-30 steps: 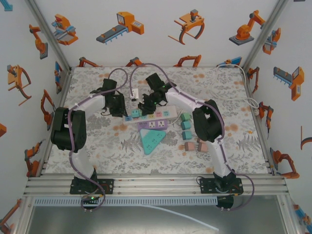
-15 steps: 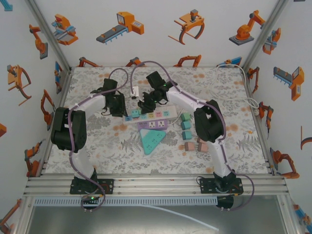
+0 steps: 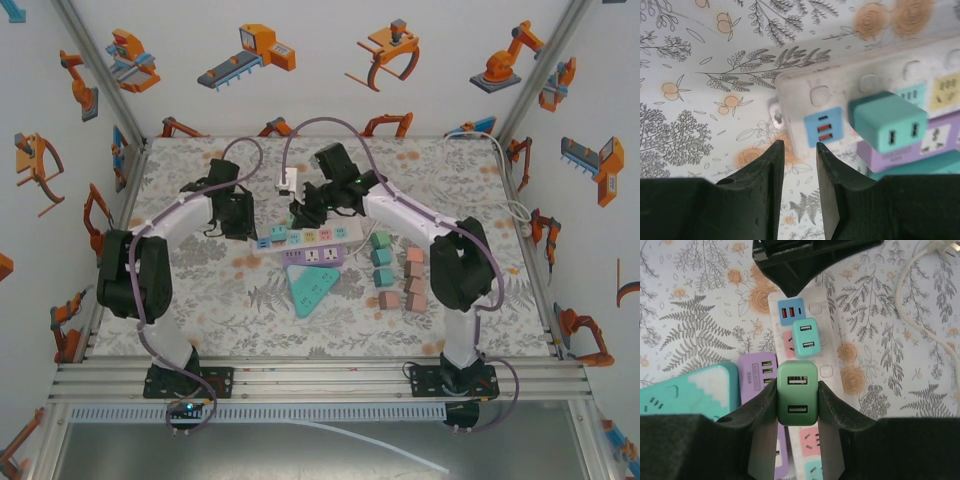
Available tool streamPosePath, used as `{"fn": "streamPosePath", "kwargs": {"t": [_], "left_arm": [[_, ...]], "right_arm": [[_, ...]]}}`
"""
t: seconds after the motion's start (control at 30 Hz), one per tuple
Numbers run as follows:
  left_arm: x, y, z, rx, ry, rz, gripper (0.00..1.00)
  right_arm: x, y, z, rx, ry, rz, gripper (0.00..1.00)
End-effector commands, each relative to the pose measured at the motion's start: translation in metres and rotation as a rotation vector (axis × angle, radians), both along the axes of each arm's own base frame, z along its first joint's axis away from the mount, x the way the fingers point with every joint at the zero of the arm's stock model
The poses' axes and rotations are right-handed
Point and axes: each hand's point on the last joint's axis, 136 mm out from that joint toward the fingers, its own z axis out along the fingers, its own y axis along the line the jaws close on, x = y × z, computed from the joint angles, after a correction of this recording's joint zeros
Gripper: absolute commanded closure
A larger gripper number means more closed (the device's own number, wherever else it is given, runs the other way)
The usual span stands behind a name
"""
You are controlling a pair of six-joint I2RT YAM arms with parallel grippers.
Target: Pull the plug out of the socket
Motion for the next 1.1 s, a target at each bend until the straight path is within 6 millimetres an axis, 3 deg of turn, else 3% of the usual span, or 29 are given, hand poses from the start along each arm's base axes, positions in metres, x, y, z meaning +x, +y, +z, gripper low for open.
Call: {"fn": "streamPosePath", "kwargs": {"t": [0.0,0.1,0.27,0.37,0.53,0.77,0.9,1.07], "left_arm": [[-0.011,-0.009,0.047,-0.059,-0.088,-0.053,0.65],[-0.022,-0.017,0.074,-0.112,-0.154,-0.089,0.65],[-0.053,-0.041,0.121,-0.22,-0.288,-0.207,0.63],[-0.076,-0.057,0.147,-0.277,-0.356,-0.282,0.62],[-0.125,-0.089,0.172,-0.319,-0.436,-0.456,0.6],[-0.204,-0.134,0.191,-0.387,-0.554,-0.792,0.5],[-0.23,-0.148,0.197,-0.426,-0.578,-0.878,0.43],[-0.247,-0.162,0.201,-0.456,-0.632,-0.971,0.29]], "right_arm": [[0.018,-0.017,0.052,0.128,0.074,-0.221,0.92],[0.032,-0.04,0.064,0.176,0.183,-0.384,0.94],[0.051,-0.093,0.073,0.279,0.358,-0.628,0.95],[0.06,-0.128,0.069,0.328,0.43,-0.747,0.94],[0.076,-0.191,0.054,0.415,0.599,-0.939,0.94],[0.089,-0.266,0.017,0.503,0.774,-1.136,0.93],[0.091,-0.301,-0.016,0.509,0.85,-1.242,0.93],[0.088,-0.323,-0.053,0.5,0.905,-1.304,0.92]]}}
